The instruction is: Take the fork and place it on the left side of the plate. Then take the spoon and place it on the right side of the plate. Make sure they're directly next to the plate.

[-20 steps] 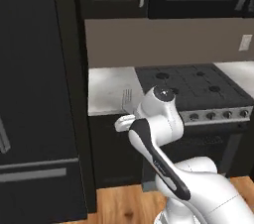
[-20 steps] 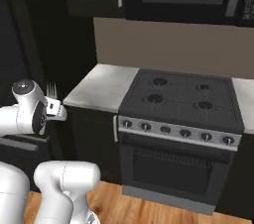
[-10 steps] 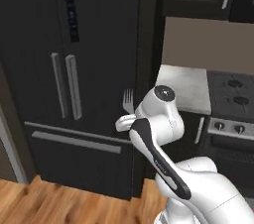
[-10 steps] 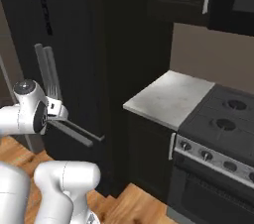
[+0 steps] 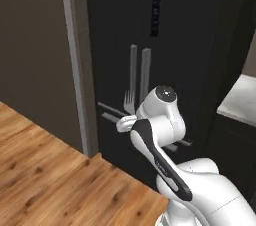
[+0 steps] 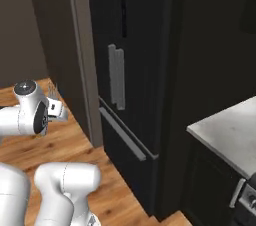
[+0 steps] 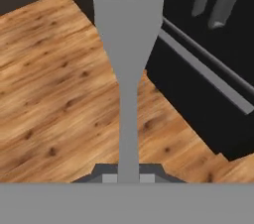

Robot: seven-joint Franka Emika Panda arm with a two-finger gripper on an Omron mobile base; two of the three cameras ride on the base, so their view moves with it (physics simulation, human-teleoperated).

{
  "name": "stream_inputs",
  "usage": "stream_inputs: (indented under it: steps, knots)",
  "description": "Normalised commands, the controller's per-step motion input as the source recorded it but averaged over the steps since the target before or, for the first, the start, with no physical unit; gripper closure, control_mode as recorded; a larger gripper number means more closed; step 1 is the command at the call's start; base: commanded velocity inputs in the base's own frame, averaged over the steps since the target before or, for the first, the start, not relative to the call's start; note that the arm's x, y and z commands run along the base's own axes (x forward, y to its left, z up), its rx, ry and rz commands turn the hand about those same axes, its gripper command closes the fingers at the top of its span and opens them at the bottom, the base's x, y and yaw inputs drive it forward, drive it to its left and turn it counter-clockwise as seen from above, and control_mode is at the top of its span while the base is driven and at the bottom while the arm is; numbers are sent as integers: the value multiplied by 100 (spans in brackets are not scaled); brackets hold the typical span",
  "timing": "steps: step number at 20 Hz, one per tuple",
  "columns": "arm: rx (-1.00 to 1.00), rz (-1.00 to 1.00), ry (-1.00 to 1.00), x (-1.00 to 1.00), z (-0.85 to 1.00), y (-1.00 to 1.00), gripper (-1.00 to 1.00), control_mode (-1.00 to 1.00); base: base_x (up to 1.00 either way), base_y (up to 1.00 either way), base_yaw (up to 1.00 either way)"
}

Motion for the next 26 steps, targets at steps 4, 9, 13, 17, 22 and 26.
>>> stream_inputs:
  steps: [4,9,13,17,22,26]
  knots:
    - [0,0,0,0,0,0,100,100,0,49,64]
    - [0,0,0,0,0,0,100,100,0,50,62]
    - [0,0,0,0,0,0,100,100,1,43,61]
    - [0,0,0,0,0,0,100,100,32,19,58]
    - [0,0,0,0,0,0,100,100,79,-4,54]
    - [0,0,0,0,0,0,100,100,93,-27,47]
